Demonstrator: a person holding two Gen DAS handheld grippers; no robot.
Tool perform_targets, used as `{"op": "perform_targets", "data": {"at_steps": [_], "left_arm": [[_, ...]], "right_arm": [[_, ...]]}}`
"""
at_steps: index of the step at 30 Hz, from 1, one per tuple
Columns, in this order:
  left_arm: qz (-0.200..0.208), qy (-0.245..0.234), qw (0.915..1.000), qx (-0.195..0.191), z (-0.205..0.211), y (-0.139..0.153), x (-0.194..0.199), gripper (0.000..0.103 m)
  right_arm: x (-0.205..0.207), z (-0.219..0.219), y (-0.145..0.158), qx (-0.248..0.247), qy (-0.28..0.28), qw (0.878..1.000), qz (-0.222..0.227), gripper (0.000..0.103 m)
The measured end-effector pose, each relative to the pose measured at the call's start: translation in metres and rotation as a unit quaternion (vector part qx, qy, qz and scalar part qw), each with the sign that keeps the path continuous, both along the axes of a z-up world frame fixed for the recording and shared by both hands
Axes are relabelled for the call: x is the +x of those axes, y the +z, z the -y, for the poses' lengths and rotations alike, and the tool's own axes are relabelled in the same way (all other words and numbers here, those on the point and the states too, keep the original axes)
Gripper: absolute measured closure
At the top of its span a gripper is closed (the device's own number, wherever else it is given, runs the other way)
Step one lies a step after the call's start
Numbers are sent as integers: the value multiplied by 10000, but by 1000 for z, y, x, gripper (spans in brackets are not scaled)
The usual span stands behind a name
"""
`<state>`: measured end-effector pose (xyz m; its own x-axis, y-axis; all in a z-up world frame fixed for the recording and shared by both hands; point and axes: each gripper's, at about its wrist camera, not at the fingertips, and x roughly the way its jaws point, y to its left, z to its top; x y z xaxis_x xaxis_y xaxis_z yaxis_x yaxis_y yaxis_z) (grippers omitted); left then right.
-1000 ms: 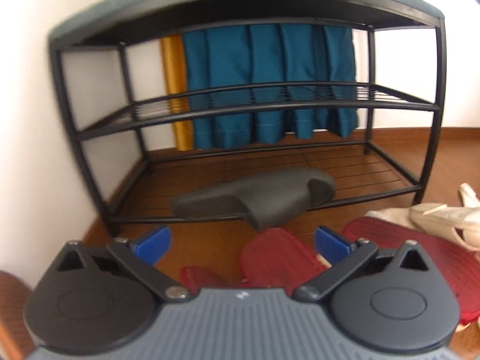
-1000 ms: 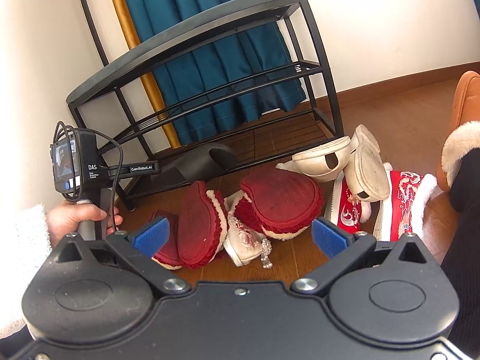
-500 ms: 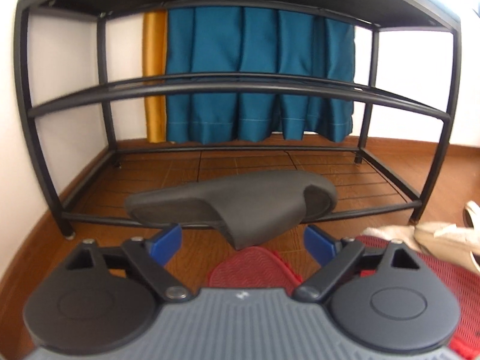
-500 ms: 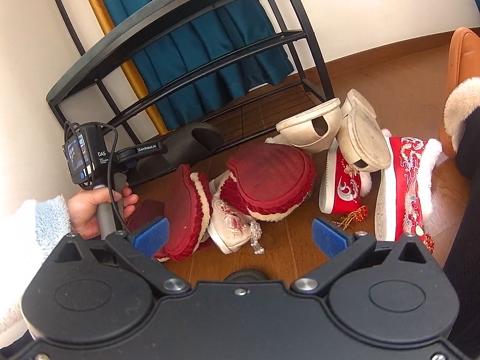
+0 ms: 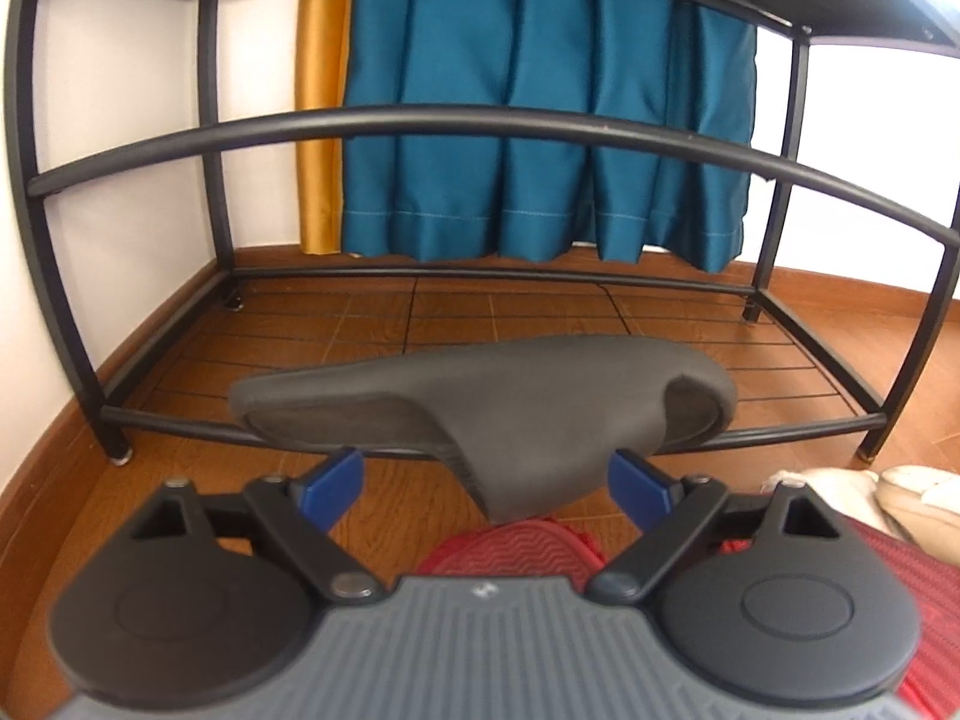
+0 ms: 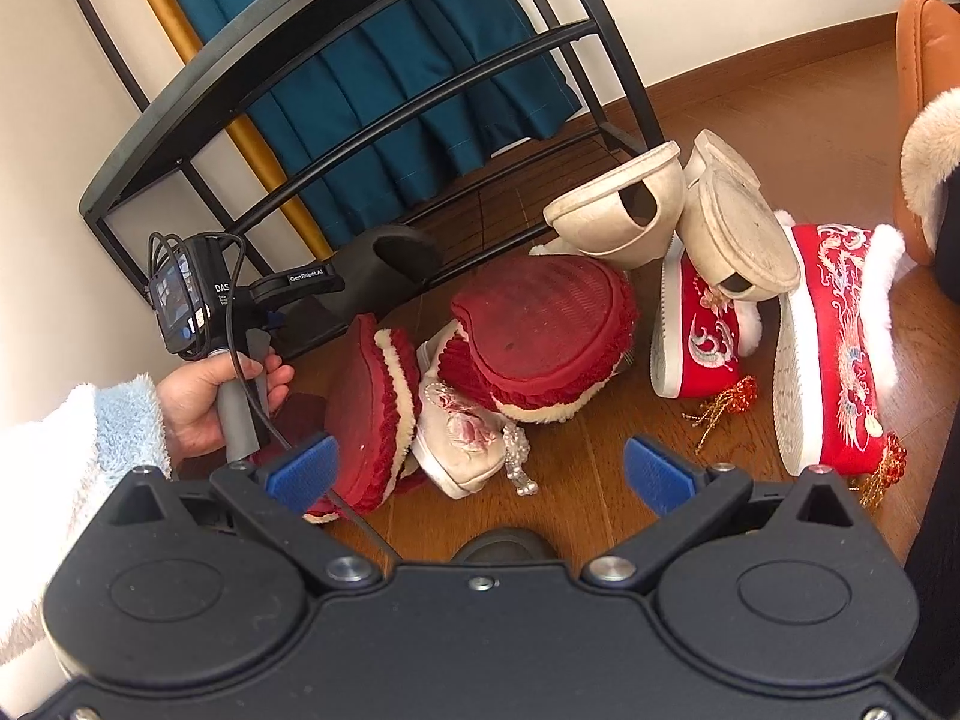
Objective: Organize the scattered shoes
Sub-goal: 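Move the left tool to the black slide sandal on the rack's bottom shelf and close, then lift the black slide sandal off the rack shelf with the left tool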
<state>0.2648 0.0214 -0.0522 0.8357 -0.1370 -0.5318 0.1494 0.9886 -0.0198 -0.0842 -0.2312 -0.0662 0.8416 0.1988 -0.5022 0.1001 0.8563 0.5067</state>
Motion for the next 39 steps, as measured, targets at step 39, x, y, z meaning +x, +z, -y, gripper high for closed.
{"op": "perform_targets", "data": {"at_steps": [39], "left_arm": [[-431, 157, 9986, -275, 40, -13, 50, 0]], "right_arm": [[10, 5, -31, 477, 59, 9982, -357, 0]]}}
